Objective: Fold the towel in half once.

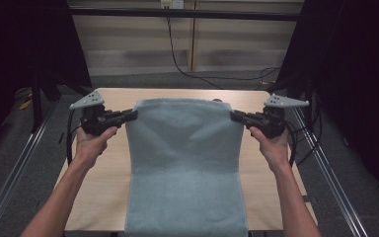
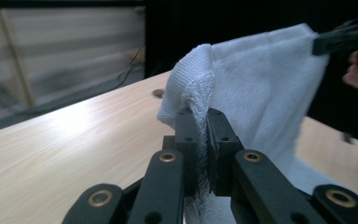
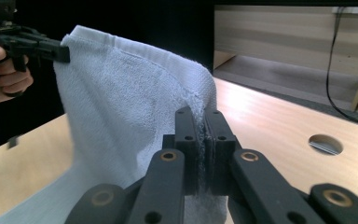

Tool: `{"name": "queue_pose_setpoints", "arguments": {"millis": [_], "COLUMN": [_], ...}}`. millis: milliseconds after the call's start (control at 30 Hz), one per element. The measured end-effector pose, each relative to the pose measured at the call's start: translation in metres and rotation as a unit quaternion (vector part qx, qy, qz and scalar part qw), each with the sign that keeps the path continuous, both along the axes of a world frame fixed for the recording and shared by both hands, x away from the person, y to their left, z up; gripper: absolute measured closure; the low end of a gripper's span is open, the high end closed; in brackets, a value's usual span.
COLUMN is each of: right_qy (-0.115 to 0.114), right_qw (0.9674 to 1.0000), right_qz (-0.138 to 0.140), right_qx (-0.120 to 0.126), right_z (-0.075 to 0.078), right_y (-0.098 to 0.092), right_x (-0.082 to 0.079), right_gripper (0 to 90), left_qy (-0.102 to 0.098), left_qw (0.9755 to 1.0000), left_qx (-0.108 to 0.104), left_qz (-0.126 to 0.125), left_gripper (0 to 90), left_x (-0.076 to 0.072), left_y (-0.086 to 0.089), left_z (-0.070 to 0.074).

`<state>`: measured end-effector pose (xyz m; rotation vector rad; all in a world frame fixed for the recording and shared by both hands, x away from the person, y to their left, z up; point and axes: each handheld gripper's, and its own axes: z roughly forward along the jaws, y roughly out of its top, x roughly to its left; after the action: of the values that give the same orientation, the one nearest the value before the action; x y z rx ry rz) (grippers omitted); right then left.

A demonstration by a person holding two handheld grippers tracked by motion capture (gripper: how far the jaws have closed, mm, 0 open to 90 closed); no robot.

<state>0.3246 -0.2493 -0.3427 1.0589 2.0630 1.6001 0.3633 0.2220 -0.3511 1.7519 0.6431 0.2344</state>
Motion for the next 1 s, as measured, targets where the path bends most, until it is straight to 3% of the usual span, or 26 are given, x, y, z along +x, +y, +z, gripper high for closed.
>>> {"name": "queue_pose_setpoints", "arguments": {"millis": [133, 267, 300, 433, 533, 633, 733, 767, 833, 933, 1000], "right_qy": [0.001, 0.012, 0.015, 0.027, 0.050, 0.084, 0.121, 0.129, 0.151, 0.172, 0.184], "right_qw": [0.9998, 0.9994, 0.9993, 0.9982, 0.9971, 0.9942, 0.9895, 0.9874, 0.9824, 0.9786, 0.9740], "right_qz": [0.011, 0.021, 0.019, 0.025, 0.026, 0.029, 0.038, 0.041, 0.050, 0.049, 0.052], "right_qx": [-0.019, -0.024, -0.027, -0.048, -0.052, -0.061, -0.070, -0.082, -0.099, -0.102, -0.121], "right_z": [-0.008, -0.020, -0.022, -0.032, -0.050, -0.076, -0.099, -0.105, -0.118, -0.133, -0.141], "right_y": [0.003, 0.001, 0.000, 0.000, 0.001, 0.003, 0.006, 0.008, 0.012, 0.014, 0.017], "right_x": [-0.030, -0.058, -0.065, -0.089, -0.103, -0.114, -0.124, -0.128, -0.133, -0.141, -0.142], "right_gripper": [86.0, 86.0, 86.0, 86.0, 86.0, 86.0, 86.0, 85.9, 85.9, 85.9, 85.9], "left_qy": [0.005, 0.033, 0.035, 0.059, 0.079, 0.106, 0.147, 0.151, 0.172, 0.188, 0.191], "left_qw": [0.9999, 0.9994, 0.9992, 0.9979, 0.9958, 0.9920, 0.9837, 0.9817, 0.9771, 0.9730, 0.9704], "left_qx": [0.007, 0.001, 0.017, 0.027, 0.042, 0.063, 0.096, 0.110, 0.116, 0.124, 0.138], "left_qz": [-0.005, -0.009, 0.000, -0.011, -0.018, -0.029, -0.037, -0.037, -0.046, -0.051, -0.052], "left_gripper": [85.2, 85.2, 85.3, 85.3, 85.2, 85.2, 85.2, 85.1, 85.1, 84.9, 84.9], "left_x": [-0.022, -0.042, -0.048, -0.075, -0.092, -0.106, -0.120, -0.124, -0.128, -0.128, -0.126], "left_y": [0.007, 0.012, 0.012, 0.014, 0.013, 0.011, 0.007, 0.006, 0.007, 0.007, 0.005], "left_z": [-0.010, -0.028, -0.032, -0.051, -0.067, -0.086, -0.107, -0.113, -0.125, -0.138, -0.144]}}
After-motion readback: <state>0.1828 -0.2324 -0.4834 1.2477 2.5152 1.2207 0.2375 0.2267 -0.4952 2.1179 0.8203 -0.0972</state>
